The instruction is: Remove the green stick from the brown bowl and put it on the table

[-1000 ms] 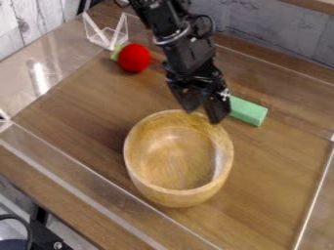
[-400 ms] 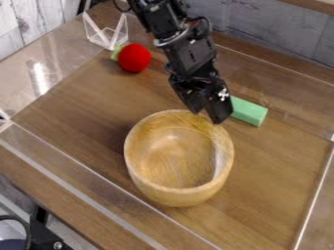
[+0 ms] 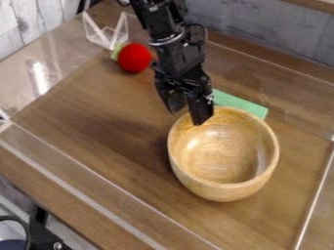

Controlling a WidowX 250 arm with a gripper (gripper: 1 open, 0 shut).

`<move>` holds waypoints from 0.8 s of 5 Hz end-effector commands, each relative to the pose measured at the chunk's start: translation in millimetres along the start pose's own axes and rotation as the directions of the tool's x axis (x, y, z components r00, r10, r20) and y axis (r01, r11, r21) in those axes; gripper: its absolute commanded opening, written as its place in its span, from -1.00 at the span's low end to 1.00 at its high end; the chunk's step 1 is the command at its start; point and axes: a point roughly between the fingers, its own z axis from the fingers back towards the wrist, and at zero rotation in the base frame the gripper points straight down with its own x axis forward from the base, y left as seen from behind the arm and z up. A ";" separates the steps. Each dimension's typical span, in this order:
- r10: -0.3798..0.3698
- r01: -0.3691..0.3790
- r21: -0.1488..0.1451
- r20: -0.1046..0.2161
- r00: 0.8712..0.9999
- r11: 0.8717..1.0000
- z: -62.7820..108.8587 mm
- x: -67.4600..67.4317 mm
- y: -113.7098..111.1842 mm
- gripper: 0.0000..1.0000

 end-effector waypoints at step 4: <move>0.001 -0.002 0.029 0.010 1.000 1.000 -11.9 5.0 -8.9 1.00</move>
